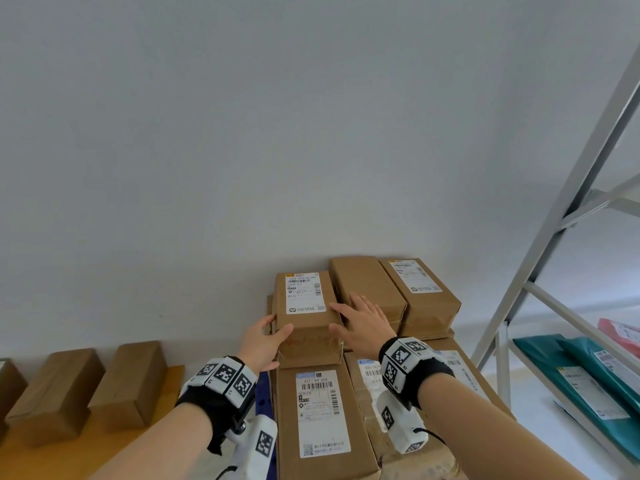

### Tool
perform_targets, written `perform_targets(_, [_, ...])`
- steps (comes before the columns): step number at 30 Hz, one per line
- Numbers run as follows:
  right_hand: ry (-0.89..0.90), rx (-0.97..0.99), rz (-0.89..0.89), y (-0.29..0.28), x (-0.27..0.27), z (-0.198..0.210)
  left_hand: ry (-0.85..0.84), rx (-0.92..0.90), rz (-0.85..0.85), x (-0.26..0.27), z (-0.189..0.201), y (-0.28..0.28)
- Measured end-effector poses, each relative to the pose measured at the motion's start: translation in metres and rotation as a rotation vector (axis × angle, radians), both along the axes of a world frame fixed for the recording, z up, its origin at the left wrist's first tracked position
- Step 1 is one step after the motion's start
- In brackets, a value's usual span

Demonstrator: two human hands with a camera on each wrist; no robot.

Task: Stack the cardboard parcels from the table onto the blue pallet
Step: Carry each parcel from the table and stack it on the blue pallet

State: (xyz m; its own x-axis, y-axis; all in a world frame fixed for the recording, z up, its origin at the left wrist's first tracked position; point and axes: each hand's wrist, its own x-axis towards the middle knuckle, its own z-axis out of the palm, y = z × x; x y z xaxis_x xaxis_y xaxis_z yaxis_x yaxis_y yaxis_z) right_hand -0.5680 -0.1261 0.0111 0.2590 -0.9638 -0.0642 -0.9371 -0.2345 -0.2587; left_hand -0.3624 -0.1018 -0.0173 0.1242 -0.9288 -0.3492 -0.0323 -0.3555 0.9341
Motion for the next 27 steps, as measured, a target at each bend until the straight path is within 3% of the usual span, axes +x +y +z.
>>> perform_targets(15, [-0.08, -0.026, 0.024, 0.0, -0.005, 0.0, -0.001, 0.013, 0.037, -0.012, 0.002, -0.017])
perform_targets(18, [-0.072, -0.024, 0.029, -0.001, -0.004, 0.001, -0.085, -0.018, 0.026, -0.013, 0.004, -0.015])
perform_targets(22, [-0.08, -0.015, 0.062, -0.004, 0.006, 0.007, -0.325, -0.059, -0.004, -0.009, 0.011, 0.001])
perform_targets(27, [-0.098, 0.0, 0.139, 0.0, 0.033, 0.012, -0.413, -0.047, 0.007, 0.015, 0.014, 0.021])
